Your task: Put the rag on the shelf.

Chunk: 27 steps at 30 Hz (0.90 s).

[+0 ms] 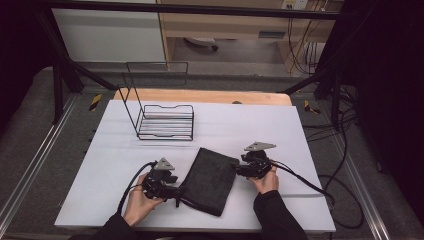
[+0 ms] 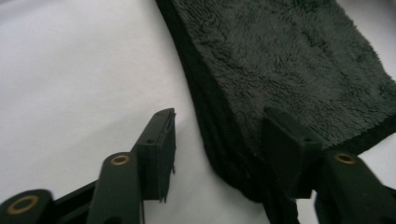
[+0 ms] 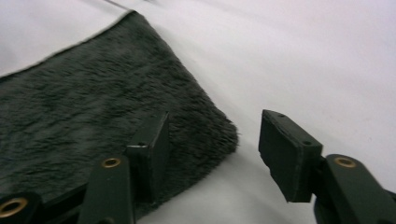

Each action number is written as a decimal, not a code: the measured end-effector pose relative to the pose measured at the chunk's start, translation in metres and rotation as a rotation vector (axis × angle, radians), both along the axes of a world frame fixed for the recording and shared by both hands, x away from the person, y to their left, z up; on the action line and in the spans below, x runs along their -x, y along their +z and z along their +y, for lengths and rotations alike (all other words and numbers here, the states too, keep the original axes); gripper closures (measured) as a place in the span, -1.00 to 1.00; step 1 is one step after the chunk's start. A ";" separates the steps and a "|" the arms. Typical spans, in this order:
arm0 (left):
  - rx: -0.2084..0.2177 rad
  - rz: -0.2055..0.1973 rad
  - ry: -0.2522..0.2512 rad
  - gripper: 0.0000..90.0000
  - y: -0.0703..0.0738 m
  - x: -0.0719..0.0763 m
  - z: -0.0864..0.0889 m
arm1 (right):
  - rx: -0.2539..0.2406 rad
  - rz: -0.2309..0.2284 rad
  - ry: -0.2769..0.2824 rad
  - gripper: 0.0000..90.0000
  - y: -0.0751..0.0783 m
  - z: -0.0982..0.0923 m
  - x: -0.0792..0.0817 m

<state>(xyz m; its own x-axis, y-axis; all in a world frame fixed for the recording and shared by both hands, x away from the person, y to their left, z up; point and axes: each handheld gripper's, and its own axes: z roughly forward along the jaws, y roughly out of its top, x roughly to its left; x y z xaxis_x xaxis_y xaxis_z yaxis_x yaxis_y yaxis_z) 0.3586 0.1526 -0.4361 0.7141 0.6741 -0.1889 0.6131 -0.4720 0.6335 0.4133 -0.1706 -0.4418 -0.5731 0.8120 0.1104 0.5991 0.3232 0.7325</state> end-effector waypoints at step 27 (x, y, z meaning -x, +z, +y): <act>0.067 0.084 0.041 0.77 -0.002 0.009 -0.003 | -0.033 0.012 0.091 0.80 0.009 0.029 -0.024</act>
